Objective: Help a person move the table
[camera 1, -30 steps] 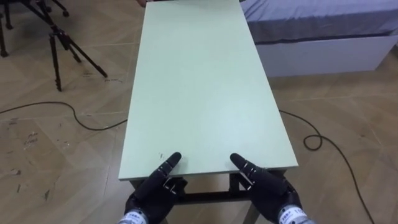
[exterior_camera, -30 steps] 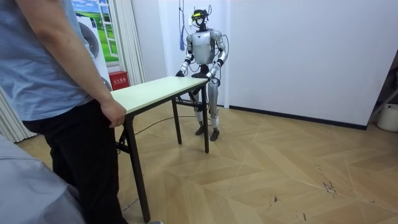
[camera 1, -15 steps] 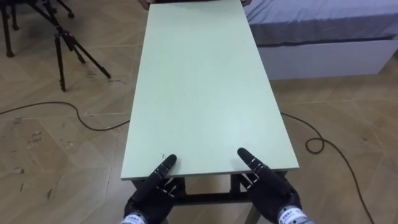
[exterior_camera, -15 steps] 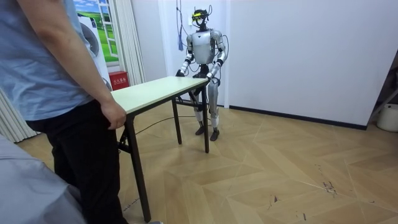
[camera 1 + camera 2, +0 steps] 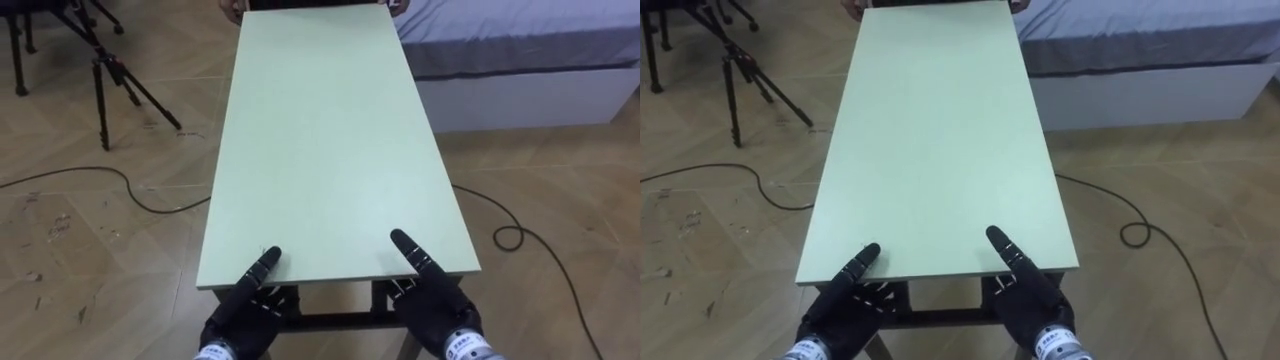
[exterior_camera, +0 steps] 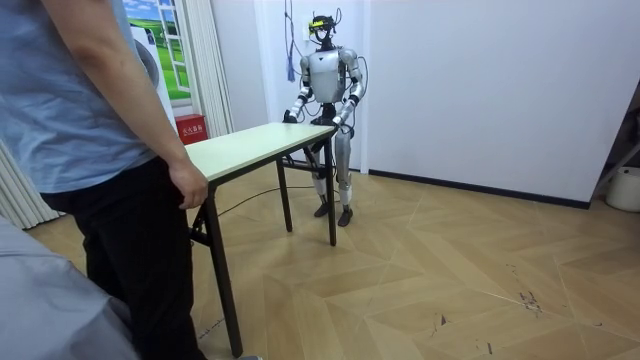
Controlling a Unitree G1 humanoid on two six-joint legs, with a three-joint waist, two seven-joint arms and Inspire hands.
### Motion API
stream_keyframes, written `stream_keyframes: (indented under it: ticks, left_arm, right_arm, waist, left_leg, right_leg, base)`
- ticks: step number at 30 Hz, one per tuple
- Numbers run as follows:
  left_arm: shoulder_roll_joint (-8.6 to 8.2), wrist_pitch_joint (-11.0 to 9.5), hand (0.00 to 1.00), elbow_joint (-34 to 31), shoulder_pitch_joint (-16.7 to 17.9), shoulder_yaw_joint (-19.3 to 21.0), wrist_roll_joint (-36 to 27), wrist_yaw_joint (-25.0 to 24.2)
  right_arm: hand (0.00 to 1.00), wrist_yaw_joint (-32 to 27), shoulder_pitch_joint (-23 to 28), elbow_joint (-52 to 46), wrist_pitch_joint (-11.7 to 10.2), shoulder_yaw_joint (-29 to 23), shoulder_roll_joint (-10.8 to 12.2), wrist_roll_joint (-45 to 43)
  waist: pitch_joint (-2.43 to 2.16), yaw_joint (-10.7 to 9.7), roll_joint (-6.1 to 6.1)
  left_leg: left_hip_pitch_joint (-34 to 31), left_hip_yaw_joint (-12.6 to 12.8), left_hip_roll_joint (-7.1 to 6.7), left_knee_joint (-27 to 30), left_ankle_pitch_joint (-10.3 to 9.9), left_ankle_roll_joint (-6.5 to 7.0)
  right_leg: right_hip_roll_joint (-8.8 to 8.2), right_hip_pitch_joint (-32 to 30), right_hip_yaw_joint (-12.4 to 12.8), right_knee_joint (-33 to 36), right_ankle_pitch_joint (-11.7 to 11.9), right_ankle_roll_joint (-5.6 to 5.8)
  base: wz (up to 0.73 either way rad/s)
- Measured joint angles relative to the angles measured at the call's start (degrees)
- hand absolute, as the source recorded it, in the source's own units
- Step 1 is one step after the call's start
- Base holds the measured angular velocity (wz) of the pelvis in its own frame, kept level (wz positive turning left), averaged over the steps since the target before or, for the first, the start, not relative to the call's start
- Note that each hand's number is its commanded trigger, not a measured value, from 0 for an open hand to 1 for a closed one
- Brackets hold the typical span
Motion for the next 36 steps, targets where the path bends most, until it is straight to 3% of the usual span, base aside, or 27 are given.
stream_keyframes:
  ticks: [1, 2, 3, 11, 26, 36]
  left_arm:
    - [-0.25, 0.0, 0.44, -0.04, 0.0, 0.24, 0.0, 0.0]
    - [-0.63, 0.0, 1.0, -0.11, -0.01, 0.53, 0.0, 0.0]
    - [-0.7, 0.0, 1.0, -0.15, 0.0, 0.62, 0.0, 0.0]
    - [-0.75, -0.02, 1.0, -0.47, 0.0, 0.77, 0.0, 0.17]
    - [-1.61, -0.45, 1.0, -2.74, 0.85, 0.72, -0.13, 0.47]
    - [-1.61, -0.48, 1.0, -2.73, 1.01, 0.7, 0.11, 0.53]
  right_arm:
    - [0.0, 0.08, 0.0, 0.0, 0.02, -0.17, 0.1, 0.0]
    - [0.72, 0.59, 0.0, 0.12, 0.47, -0.56, 0.1, 0.03]
    - [1.0, 1.16, 0.03, 0.26, 1.03, -0.93, 0.11, -0.02]
    - [1.0, 2.25, 0.19, 0.39, 1.19, -1.04, 0.17, -0.26]
    - [1.0, 0.6, 0.15, 2.6, 0.47, -1.45, 1.43, -2.47]
    - [1.0, 0.52, 0.21, 2.66, -0.09, -1.44, 1.75, -3.33]
  waist:
    - [0.0, 0.0, 0.06]
    - [-0.03, -0.01, 0.16]
    - [-0.03, -0.02, 0.22]
    - [-0.06, -0.02, 0.29]
    - [0.4, 0.37, -0.47]
    - [0.38, 0.36, -0.43]
  left_leg:
    - [-0.03, -0.02, 0.0, 0.01, 0.0, 0.0]
    - [-0.11, -0.04, 0.0, 0.0, 0.0, 0.0]
    - [-0.11, -0.04, 0.03, 0.0, 0.0, 0.0]
    - [-0.34, -0.02, 0.06, -0.08, 0.02, -0.04]
    - [-0.9, -0.16, 0.06, -0.21, 0.03, -0.06]
    - [-0.94, -0.14, 0.05, -0.18, 0.03, -0.06]
  right_leg:
    - [0.0, -0.05, -0.01, 0.0, 0.0, 0.0]
    - [0.0, -0.15, -0.01, 0.01, 0.0, 0.0]
    - [0.03, -0.28, 0.0, 0.02, 0.0, -0.01]
    - [0.04, -0.86, 0.08, 0.1, 0.02, -0.03]
    - [0.02, -1.4, 0.08, -0.04, 0.02, -0.03]
    - [0.02, -1.44, 0.12, -0.02, 0.02, -0.03]
  base:
    - [0.0]
    - [0.0]
    - [0.0]
    - [0.0]
    - [0.0]
    - [0.0]
